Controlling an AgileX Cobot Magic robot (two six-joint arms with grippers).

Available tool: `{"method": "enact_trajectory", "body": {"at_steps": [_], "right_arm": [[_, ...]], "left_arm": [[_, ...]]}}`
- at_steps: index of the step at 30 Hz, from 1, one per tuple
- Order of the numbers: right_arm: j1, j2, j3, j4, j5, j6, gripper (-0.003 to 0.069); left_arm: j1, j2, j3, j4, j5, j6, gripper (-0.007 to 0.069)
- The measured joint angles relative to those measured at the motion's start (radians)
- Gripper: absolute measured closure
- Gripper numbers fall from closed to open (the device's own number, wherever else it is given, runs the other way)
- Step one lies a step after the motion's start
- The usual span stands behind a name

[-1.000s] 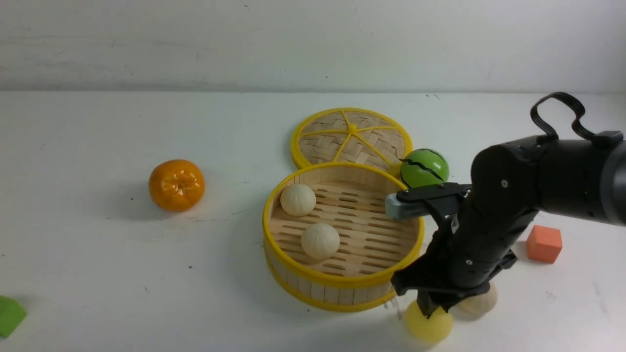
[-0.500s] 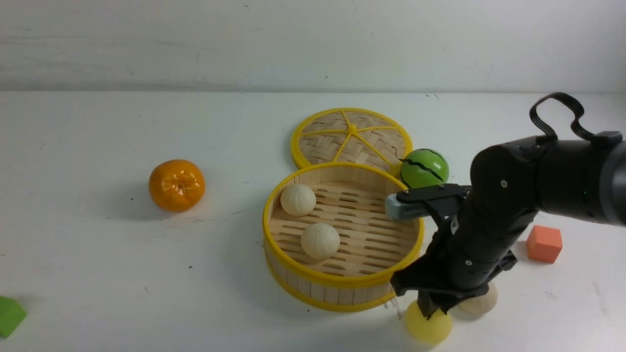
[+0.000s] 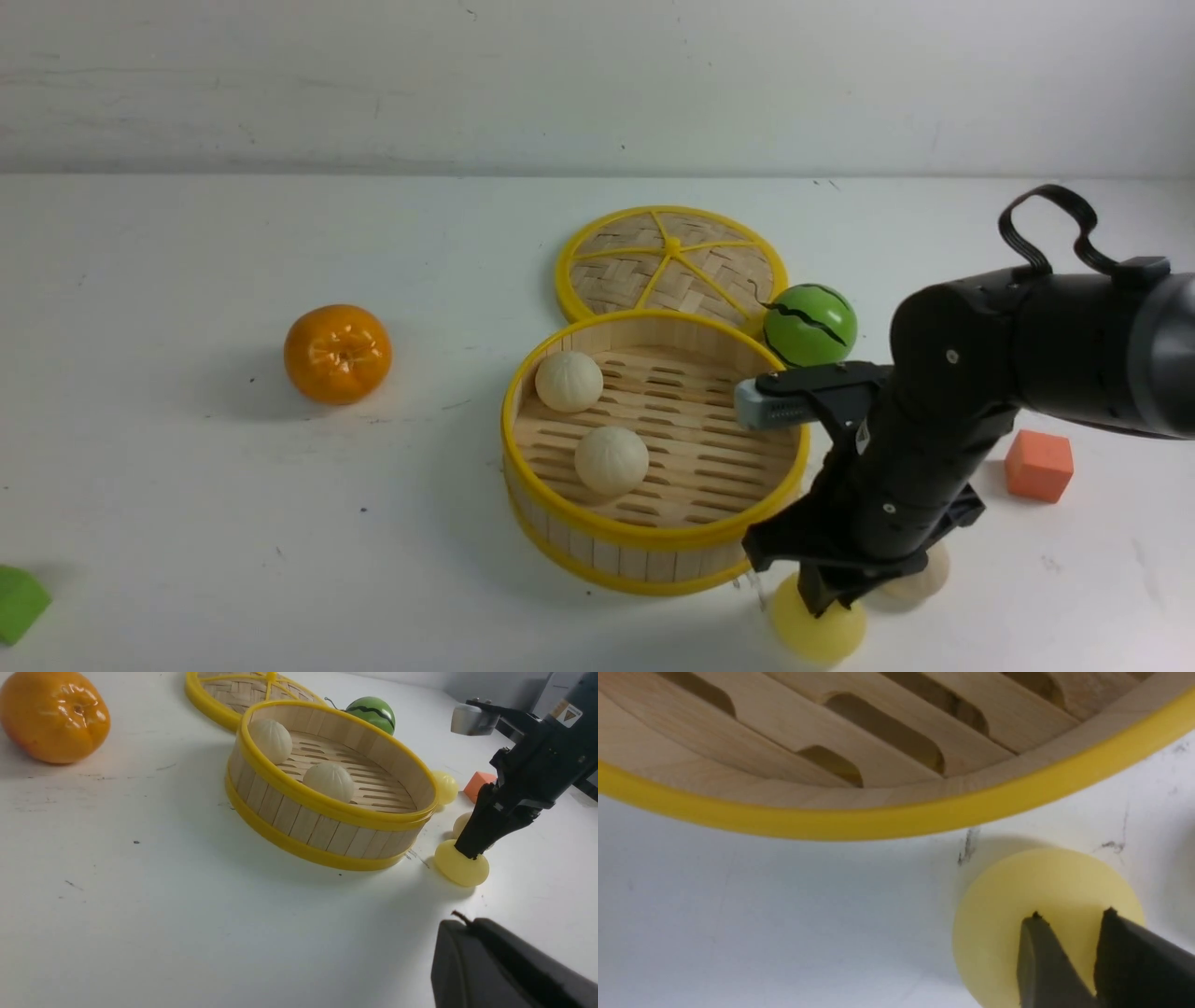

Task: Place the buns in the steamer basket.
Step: Use the right arm to grab a steamed stuffed bun, then use the right arm to put the steamed stuffed bun into the steamer

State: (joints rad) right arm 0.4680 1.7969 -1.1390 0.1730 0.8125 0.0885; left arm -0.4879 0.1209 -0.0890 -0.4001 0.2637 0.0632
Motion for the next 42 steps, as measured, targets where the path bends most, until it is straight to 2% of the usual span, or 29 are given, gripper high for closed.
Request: {"method": "enact_trajectory", "body": {"at_steps": [3, 5, 6, 7, 9, 18, 26, 32, 38, 40, 42], "right_arm": [[0.0, 0.005, -0.001, 0.0, -0.001, -0.005, 0.0522], [0.0, 0.012, -0.004, 0.0, -0.002, -0.022, 0.0603], [0.0, 0.012, -0.004, 0.0, -0.002, -0.024, 0.0603], [0.0, 0.013, -0.007, 0.0, -0.002, -0.039, 0.0653], [0.0, 0.01, -0.008, 0.0, 0.0, -0.053, 0.0664], [0.0, -0.104, -0.061, -0.026, 0.137, -0.078, 0.0665], [0.0, -0.125, -0.193, 0.022, 0.158, -0.094, 0.0659], [0.0, 0.023, -0.349, 0.046, 0.09, -0.115, 0.0658], [0.0, 0.184, -0.456, 0.046, 0.091, -0.112, 0.065], [0.0, 0.201, -0.463, 0.046, 0.093, -0.106, 0.064], [0.0, 0.222, -0.471, 0.046, 0.097, -0.097, 0.0597]], "left_arm": [[0.0, 0.0, 0.0, 0.0, 0.0, 0.0, 0.0638], [0.0, 0.0, 0.0, 0.0, 0.0, 0.0, 0.0638], [0.0, 0.0, 0.0, 0.0, 0.0, 0.0, 0.0638], [0.0, 0.0, 0.0, 0.0, 0.0, 0.0, 0.0638], [0.0, 0.0, 0.0, 0.0, 0.0, 0.0, 0.0638], [0.0, 0.0, 0.0, 0.0, 0.0, 0.0, 0.0638], [0.0, 0.0, 0.0, 0.0, 0.0, 0.0, 0.0638], [0.0, 0.0, 0.0, 0.0, 0.0, 0.0, 0.0638], [0.0, 0.0, 0.0, -0.002, 0.0, 0.0, 0.0638], [0.0, 0.0, 0.0, -0.002, 0.0, 0.0, 0.0638], [0.0, 0.0, 0.0, -0.002, 0.0, 0.0, 0.0638]]}}
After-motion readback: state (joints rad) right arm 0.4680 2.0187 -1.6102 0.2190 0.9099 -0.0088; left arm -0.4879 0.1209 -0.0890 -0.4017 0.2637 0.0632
